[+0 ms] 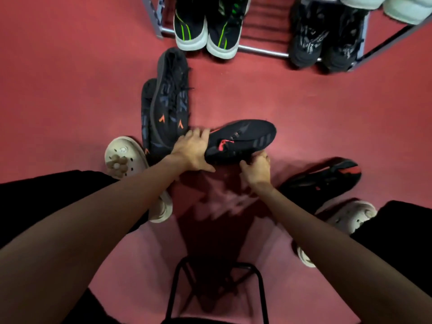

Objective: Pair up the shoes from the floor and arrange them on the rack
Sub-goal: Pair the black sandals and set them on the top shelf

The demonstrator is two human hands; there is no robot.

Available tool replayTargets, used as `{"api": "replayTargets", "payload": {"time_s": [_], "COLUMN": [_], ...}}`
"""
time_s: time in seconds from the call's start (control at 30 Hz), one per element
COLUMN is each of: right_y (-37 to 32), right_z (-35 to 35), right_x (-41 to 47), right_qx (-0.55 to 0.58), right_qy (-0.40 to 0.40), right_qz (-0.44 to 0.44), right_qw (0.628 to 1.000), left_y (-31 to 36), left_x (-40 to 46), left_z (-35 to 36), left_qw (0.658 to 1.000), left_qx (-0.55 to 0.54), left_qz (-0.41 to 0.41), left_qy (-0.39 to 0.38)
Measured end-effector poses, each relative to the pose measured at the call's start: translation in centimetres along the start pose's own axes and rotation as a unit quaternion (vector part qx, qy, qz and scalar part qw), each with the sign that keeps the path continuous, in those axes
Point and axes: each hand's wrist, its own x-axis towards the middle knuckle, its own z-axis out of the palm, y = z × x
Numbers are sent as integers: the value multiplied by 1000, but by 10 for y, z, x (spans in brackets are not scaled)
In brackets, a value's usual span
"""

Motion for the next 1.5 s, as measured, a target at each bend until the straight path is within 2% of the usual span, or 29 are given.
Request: {"api": "replayTargets", "payload": {"time_s": [0.1, 0.23, 0.3, 0.43, 0.53, 0.63, 0.77, 0.87, 0.93, 1.03, 1.1, 1.13, 1.2, 1.23, 1.3, 1.37, 1.43, 1.5], "right_y": [11, 20, 23, 20, 21, 28, 36, 44, 51, 58, 66, 73, 96, 109, 135, 156, 170, 177], "right_z": [-2, 1, 0, -14, -27, -42, -66, -85, -95, -109, -121, -128, -143, -151, -165, -170, -170, -171], "right_x": [2, 5, 7, 15, 21, 25, 24, 24, 26, 28, 32, 35, 42, 45, 46, 43, 40, 41], "right_qx": [19, 132, 220, 420, 461, 472, 462, 461, 461, 444, 409, 357, 113, -38, -261, -388, -457, -477], "right_qy": [2, -24, -33, -82, -60, -16, 68, 97, 101, 100, 86, 87, 105, 93, 4, -77, -84, -66], "right_qz": [26, 75, 118, 162, 185, 176, 163, 151, 135, 114, 84, 60, -27, -65, -97, -120, -144, -157], "right_qw": [999, 988, 968, 889, 866, 864, 869, 869, 871, 883, 905, 928, 988, 993, 961, 911, 874, 862], "left_y": [8, 13, 16, 31, 45, 60, 81, 100, 106, 110, 116, 119, 124, 125, 130, 136, 142, 147], "left_x": [3, 3, -1, -11, -18, -22, -27, -26, -22, -15, -9, -6, 0, 2, 7, 9, 11, 10], "left_z": [19, 25, 24, 22, 26, 30, 30, 33, 36, 36, 34, 32, 30, 29, 28, 27, 30, 32], "left_qw": [998, 997, 998, 993, 984, 969, 945, 891, 846, 828, 818, 814, 811, 808, 802, 799, 794, 788], "left_qx": [54, 48, 8, -72, -121, -189, -313, -450, -529, -554, -568, -573, -578, -581, -587, -587, -593, -599], "left_qz": [-20, -32, -27, -20, -13, 1, 11, -36, -62, -67, -76, -78, -82, -87, -104, -119, -129, -133], "left_qy": [12, 50, 64, 88, 127, 157, 91, 51, -5, -57, -61, -56, -46, -44, -44, -40, -38, -43]}}
